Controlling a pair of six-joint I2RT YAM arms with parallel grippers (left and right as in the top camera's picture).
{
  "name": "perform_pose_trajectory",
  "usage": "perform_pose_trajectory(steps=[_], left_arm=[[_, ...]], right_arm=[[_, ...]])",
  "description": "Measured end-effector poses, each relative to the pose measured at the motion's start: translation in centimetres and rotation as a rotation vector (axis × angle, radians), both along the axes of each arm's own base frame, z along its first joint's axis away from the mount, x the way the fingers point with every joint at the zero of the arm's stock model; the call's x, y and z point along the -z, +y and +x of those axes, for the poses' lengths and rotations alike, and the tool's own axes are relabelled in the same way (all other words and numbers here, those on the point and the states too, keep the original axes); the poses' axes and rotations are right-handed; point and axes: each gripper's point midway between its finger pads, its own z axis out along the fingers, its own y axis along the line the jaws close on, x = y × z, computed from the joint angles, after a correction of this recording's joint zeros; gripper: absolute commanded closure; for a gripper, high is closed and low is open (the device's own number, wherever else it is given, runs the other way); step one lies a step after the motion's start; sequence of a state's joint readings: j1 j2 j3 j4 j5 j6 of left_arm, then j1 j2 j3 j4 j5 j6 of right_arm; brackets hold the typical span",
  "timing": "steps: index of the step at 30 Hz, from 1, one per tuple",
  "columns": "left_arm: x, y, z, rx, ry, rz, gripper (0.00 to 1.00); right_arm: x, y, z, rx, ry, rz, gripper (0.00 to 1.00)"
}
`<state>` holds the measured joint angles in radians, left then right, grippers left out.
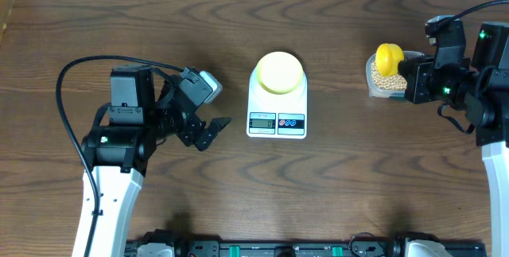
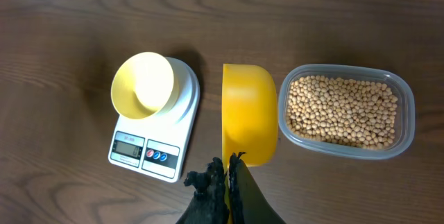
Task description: Scoop item into bowl and weigh 50g on scale
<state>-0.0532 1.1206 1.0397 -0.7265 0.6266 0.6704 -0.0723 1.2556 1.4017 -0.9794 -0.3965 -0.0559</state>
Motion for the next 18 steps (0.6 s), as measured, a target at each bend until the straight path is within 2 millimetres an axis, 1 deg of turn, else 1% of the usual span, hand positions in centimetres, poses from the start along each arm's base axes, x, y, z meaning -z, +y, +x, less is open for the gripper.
perform_pose_trajectory(steps=[18], left_arm=[[0.0,0.0,0.0,0.003,-0.002,0.002,0.03]], right_arm=[[-0.06,0.37,-0.14,-0.015,0.002,0.017,0.99]])
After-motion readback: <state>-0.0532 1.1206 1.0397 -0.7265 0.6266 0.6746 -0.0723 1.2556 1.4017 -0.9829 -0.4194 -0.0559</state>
